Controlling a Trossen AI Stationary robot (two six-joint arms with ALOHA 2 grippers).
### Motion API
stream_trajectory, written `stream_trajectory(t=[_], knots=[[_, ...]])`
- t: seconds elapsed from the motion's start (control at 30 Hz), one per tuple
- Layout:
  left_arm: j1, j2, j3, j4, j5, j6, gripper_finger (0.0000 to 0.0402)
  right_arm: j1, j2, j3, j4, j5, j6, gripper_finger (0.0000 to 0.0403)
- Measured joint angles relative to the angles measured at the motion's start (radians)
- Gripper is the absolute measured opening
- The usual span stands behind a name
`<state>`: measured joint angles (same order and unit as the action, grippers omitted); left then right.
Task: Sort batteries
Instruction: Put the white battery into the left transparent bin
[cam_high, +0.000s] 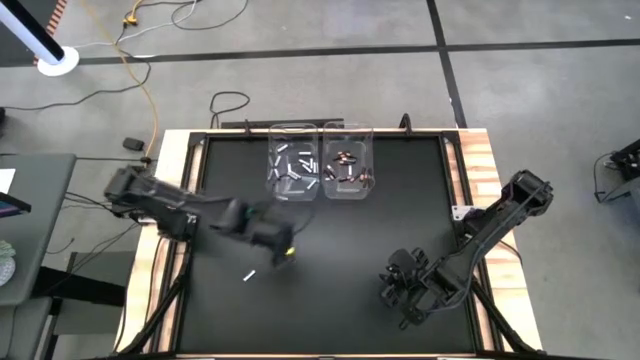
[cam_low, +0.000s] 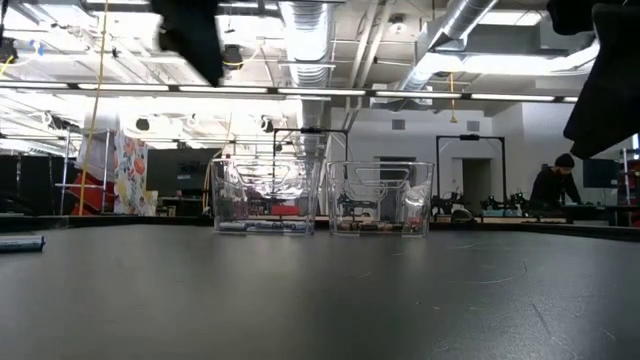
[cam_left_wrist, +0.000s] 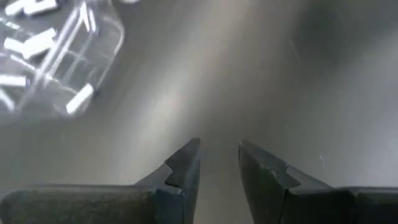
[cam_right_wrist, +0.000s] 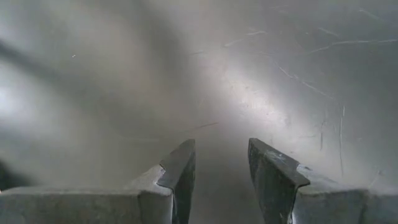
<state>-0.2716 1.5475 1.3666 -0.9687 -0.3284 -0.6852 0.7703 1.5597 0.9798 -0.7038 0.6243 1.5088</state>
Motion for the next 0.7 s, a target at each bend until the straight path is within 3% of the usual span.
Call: stream_trajectory(t=[0.17, 0.33, 0.7], knots=[[-0.167, -0.144, -0.14, 0.004, -0.061, -0.209, 0.0102, -0.007, 0.0, 0.0, 0.002, 0.0, -0.026, 0.0164], [-0.244, -0.202, -0.236, 0.011, -0.061, -0.348, 0.0106, -0.007, 0.0, 0.0, 0.002, 0.0, -0.049, 0.0164], [-0.268, -0.204, -0.392, 0.107, -0.034, -0.364, 0.0169, -0.007, 0.0, 0.0, 0.004, 0.0, -0.051, 0.0164]])
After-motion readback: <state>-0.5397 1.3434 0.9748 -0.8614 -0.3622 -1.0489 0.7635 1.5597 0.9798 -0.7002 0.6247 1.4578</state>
